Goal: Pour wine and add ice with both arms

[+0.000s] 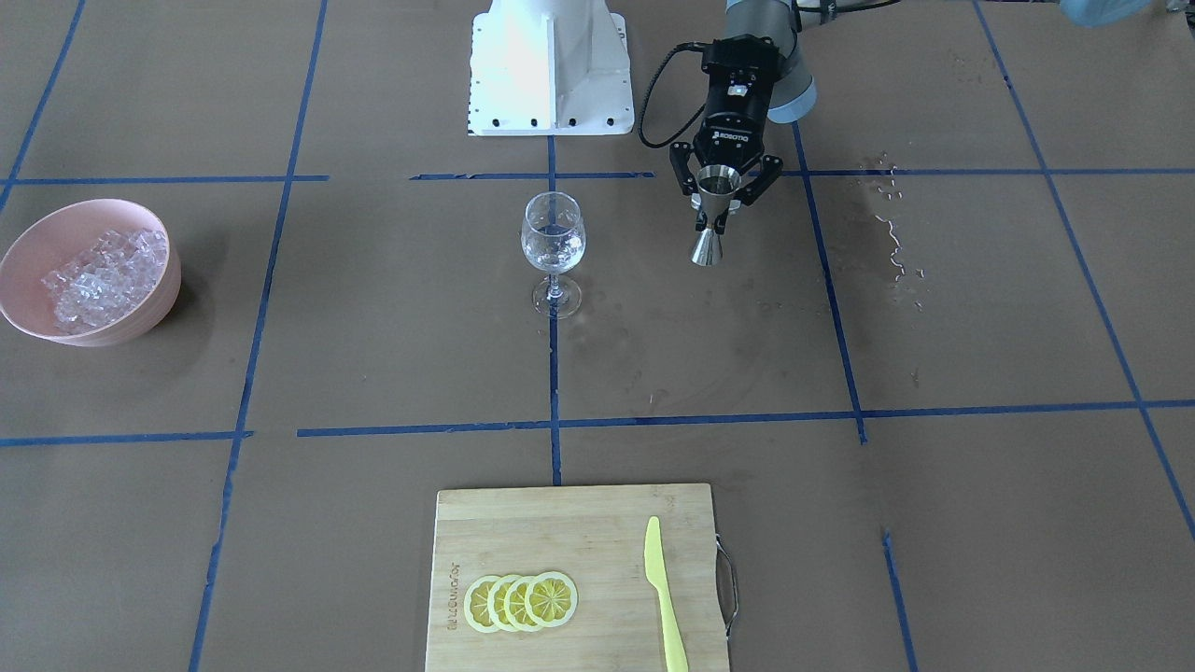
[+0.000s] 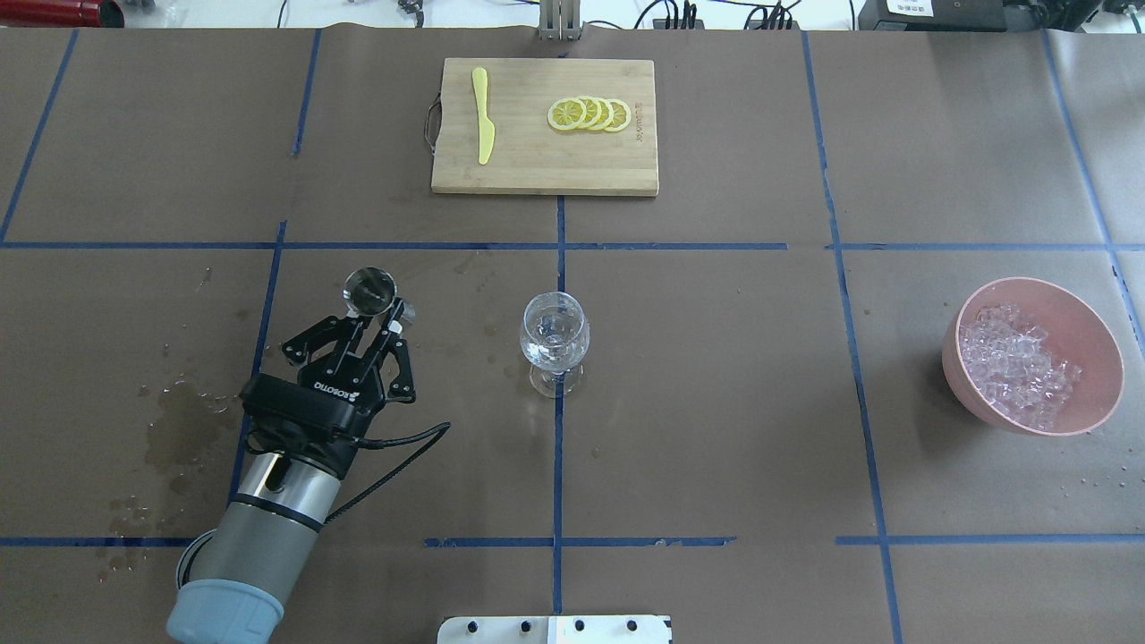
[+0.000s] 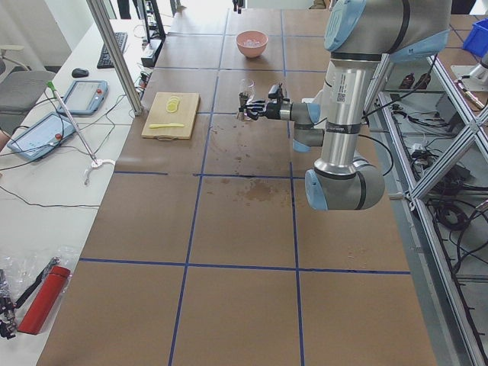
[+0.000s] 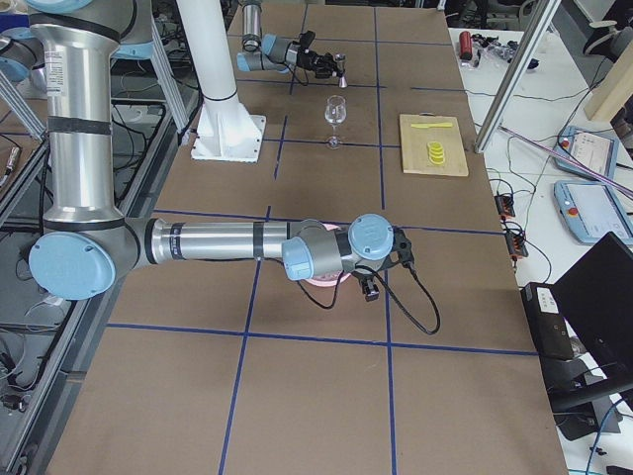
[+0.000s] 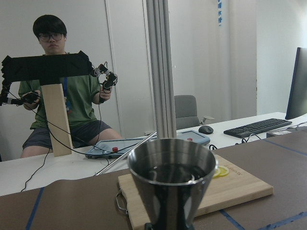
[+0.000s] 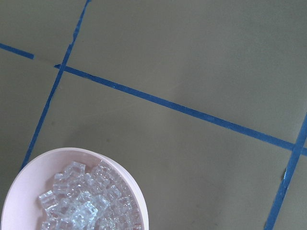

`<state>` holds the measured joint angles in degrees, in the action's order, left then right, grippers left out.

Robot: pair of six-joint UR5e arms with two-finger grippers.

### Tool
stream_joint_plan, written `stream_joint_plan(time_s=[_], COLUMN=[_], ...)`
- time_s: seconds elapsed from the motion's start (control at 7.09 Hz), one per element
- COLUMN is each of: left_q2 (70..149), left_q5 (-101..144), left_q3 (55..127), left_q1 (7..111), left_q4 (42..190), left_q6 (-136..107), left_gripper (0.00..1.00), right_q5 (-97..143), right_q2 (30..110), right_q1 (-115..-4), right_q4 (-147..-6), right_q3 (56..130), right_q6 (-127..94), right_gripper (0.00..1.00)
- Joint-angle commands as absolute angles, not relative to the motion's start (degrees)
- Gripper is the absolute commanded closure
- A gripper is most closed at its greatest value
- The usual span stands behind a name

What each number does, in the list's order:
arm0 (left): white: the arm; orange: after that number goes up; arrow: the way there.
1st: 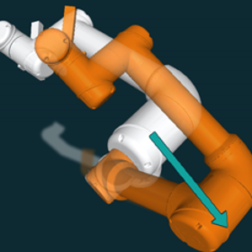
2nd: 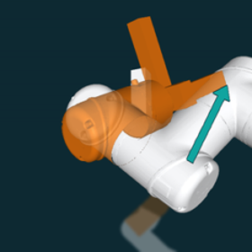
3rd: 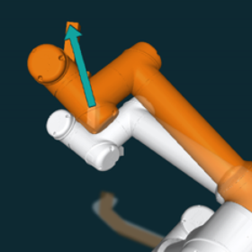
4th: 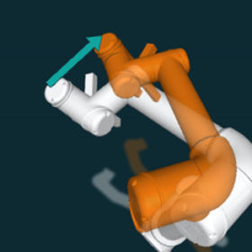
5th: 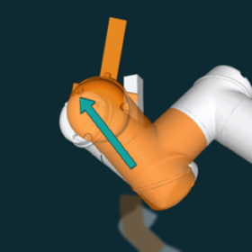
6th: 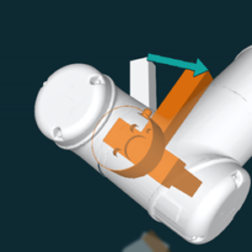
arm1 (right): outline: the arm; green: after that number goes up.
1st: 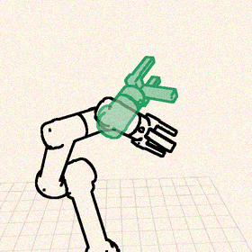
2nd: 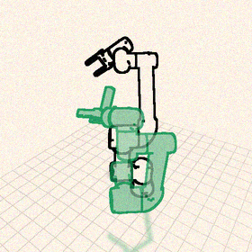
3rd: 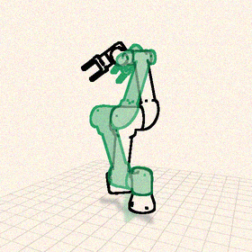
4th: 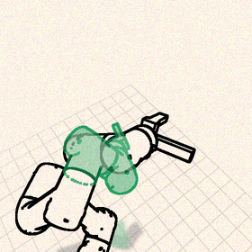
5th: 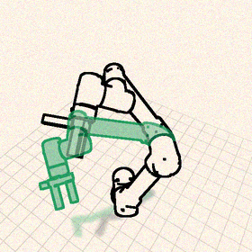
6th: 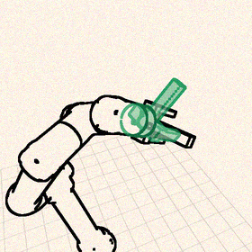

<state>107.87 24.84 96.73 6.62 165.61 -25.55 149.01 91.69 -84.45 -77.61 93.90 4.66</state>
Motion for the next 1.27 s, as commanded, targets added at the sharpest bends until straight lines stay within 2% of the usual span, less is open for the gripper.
stream_joint_plan(time_s=[0.0,1.13], left_q2=[113.35,117.94], left_q5=[25.31,25.14], left_q3=[99.39,100.90], left_q1=[6.94,6.94], left_q4=[153.86,134.83], left_q6=[-22.61,-7.06], left_gripper=[1.00,1.00], right_q5=[148.97,148.89], right_q2=[91.76,91.93], right_q1=[-84.46,-84.38], right_q4=[-77.61,-77.61], right_q3=[93.87,93.17], right_q6=[4.66,4.66], right_gripper=[0.00,0.00])
